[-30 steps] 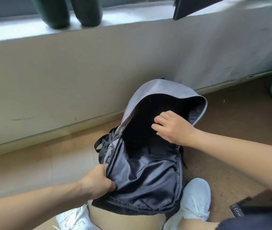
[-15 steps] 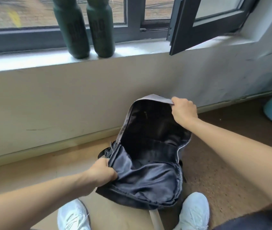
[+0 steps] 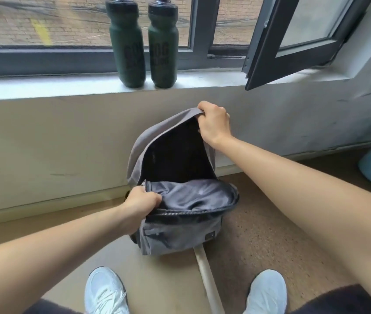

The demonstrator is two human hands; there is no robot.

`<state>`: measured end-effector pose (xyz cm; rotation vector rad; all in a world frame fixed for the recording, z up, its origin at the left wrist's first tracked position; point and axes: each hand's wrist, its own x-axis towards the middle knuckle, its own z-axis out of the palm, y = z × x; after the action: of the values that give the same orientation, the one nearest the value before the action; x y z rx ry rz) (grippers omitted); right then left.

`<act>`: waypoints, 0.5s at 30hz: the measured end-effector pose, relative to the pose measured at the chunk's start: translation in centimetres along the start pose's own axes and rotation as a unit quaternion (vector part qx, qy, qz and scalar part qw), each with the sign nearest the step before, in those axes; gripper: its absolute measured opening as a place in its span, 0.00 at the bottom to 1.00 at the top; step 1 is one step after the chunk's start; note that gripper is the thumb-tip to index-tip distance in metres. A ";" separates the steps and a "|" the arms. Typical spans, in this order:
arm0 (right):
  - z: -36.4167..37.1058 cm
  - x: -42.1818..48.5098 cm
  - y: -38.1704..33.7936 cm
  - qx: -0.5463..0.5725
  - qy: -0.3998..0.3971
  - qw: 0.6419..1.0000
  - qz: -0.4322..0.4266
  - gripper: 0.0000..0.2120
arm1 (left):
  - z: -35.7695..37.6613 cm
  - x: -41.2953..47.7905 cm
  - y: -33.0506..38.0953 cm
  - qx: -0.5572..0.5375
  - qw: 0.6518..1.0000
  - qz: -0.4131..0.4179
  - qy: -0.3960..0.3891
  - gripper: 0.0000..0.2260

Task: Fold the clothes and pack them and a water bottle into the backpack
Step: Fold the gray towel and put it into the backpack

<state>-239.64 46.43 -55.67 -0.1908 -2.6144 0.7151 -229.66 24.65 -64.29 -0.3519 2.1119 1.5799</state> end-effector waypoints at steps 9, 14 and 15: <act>3.2 -2.3 0.8 0.013 -0.250 0.965 -0.075 0.35 | -2.8 4.9 2.6 -0.165 0.985 -0.035 -0.032 0.21; 0.5 -5.3 2.7 -0.027 -0.237 0.966 -0.104 0.38 | 0.0 2.6 3.8 0.169 0.978 -0.081 -0.093 0.30; -0.5 -5.8 3.2 -0.035 -0.233 0.966 -0.106 0.38 | 0.9 1.5 4.3 0.279 0.942 -0.118 -0.144 0.33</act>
<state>-234.12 47.98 -59.05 0.2680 -3.0423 0.6534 -232.78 26.96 -61.73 -0.1553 2.0810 0.7922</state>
